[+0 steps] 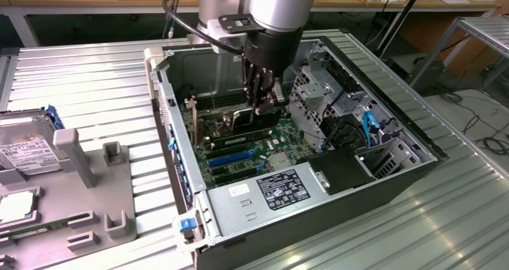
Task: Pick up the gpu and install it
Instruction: 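Insert the gpu into the slot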
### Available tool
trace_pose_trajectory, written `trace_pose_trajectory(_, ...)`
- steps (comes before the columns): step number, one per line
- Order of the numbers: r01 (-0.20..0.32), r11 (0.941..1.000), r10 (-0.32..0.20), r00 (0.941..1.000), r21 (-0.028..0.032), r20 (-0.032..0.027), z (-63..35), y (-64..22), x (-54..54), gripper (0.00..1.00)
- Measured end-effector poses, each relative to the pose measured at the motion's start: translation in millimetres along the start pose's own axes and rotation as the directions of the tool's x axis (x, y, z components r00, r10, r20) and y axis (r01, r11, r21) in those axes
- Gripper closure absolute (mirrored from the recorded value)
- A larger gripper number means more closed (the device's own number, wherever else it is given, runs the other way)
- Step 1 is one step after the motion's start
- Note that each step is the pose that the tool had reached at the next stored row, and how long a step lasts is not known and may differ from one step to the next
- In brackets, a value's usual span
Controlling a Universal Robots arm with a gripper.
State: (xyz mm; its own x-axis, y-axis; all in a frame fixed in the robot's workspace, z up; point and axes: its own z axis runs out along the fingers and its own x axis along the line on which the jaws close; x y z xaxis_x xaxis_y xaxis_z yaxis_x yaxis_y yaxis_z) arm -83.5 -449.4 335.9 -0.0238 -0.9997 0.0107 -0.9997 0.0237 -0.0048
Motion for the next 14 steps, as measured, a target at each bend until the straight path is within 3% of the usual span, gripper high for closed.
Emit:
trace_pose_trajectory(8,-0.001,1.0000,0.001,1.0000,0.0003,0.0000,15.0,0.1,0.2,0.73)
trace_pose_trajectory(14,-0.003,1.0000,0.003,1.0000,0.0002,0.0000,34.8,0.1,1.1,0.73)
